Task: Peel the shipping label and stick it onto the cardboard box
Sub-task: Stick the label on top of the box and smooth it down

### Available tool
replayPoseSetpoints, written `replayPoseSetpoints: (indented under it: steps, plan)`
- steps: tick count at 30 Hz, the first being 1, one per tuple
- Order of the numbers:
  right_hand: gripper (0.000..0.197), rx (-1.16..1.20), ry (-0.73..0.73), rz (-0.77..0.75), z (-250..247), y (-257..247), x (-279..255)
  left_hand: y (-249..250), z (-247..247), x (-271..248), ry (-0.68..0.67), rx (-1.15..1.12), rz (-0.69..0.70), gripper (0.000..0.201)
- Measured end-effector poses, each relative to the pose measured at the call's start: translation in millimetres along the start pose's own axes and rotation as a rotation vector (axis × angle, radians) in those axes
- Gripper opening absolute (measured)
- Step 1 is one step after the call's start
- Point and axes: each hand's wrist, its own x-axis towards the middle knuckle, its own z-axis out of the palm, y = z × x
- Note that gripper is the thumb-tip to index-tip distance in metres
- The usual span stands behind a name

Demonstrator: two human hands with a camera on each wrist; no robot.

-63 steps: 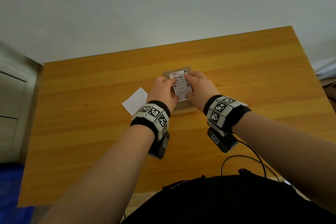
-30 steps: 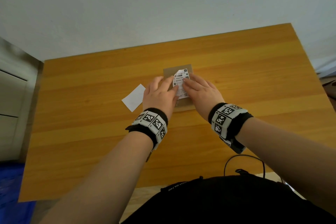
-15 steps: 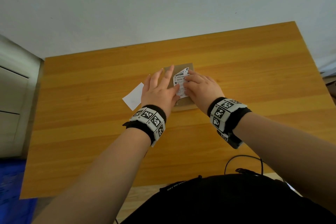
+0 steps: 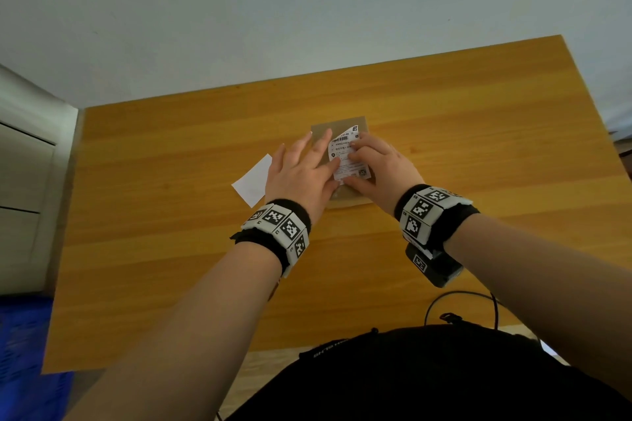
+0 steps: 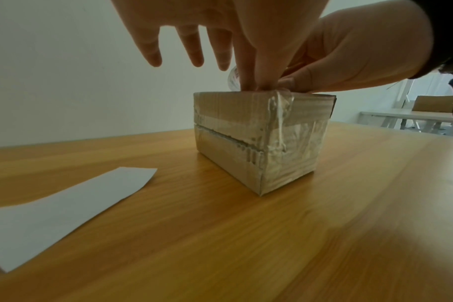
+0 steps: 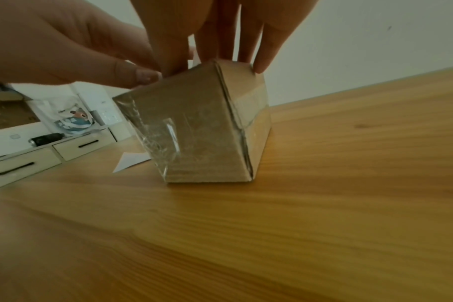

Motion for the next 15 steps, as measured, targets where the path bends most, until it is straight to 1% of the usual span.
replayPoseSetpoints:
  steps: [3, 7, 10, 12, 15]
  plan:
    - [0.036, 0.091, 0.0, 0.052, 1, 3, 0, 1, 1, -2, 0.006, -0.008, -0.001, 0.037]
    - [0.034, 0.195, 0.016, 0.055, -3, 5, -1, 4, 3, -9, 0.019, -0.025, -0.014, 0.041]
    - [0.036, 0.182, -0.016, 0.05, -8, 6, 0, 5, 6, -11, 0.012, -0.012, -0.011, 0.044]
    - [0.037, 0.157, -0.033, 0.042, -11, 7, 0, 4, 6, -12, -0.011, 0.017, 0.018, 0.047]
    - [0.037, 0.14, -0.043, 0.039, -10, 7, 0, 2, 5, -11, 0.003, 0.058, 0.068, 0.047]
